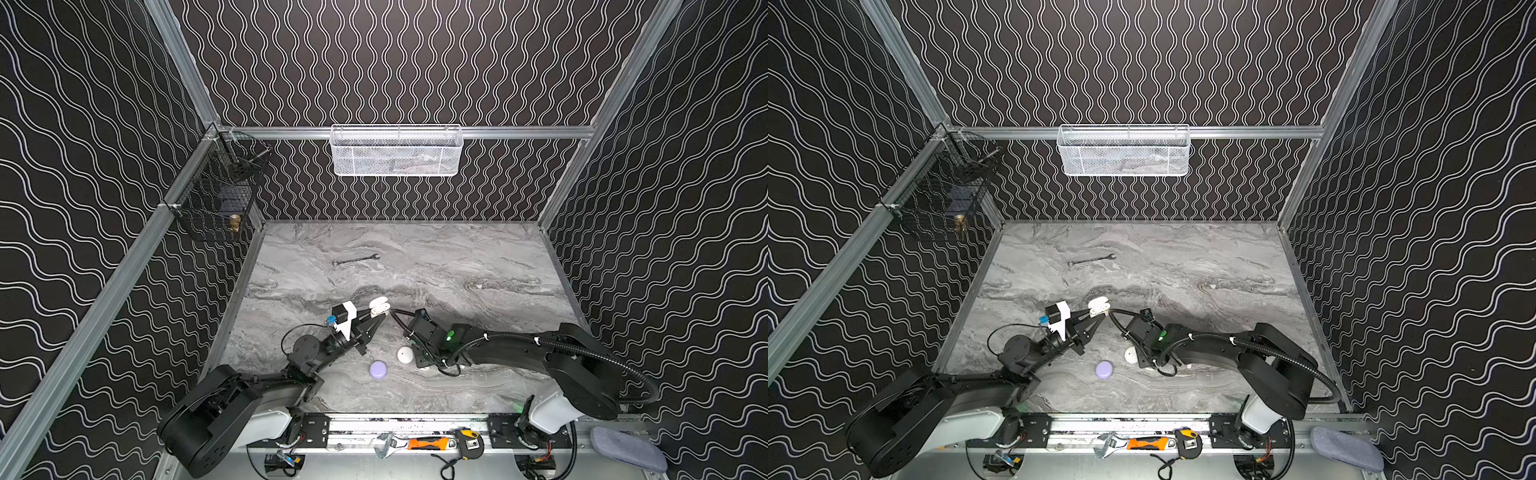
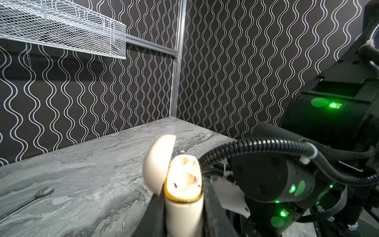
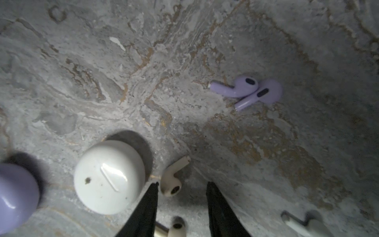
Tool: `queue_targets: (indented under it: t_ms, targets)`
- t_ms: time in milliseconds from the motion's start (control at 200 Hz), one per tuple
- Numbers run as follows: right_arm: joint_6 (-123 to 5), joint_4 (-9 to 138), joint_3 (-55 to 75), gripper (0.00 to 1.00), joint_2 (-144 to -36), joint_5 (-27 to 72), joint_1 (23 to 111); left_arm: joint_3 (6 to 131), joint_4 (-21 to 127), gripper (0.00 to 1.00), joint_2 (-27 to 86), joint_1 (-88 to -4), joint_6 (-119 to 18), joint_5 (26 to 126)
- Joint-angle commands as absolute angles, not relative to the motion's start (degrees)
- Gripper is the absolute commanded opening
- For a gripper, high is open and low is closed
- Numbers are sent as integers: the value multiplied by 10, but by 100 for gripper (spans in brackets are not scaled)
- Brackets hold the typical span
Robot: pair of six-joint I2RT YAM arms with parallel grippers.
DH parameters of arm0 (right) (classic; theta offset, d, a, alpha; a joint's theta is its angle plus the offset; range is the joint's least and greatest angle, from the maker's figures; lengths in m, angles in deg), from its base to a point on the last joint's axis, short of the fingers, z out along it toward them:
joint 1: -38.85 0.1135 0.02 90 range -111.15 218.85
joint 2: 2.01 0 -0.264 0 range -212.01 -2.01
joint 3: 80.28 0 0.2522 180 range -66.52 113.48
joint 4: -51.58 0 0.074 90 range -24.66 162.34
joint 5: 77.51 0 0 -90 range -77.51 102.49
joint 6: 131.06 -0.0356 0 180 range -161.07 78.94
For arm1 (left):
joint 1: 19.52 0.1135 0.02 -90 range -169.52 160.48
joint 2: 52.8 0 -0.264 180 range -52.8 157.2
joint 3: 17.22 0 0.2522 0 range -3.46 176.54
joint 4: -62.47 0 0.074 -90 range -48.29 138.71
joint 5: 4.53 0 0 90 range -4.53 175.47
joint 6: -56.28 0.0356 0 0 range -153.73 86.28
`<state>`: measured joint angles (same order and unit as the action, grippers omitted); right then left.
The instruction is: Insert the wireless bluetooth earbuds into the charging case
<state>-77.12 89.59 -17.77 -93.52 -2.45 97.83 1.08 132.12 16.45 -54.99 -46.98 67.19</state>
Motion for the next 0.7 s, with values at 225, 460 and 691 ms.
queue_targets:
  t_ms: [225,460,691]
  targets:
    - [-808,944,-200,40,-903,-77,967,9,1324,0,152,-549,-460,676]
    - [-816,947,-220,37,-868,-73,943,9,1324,0,152,-549,-461,674]
    - [-825,923,-233,33,-813,-26,960,11,1321,0,151,-549,-457,674]
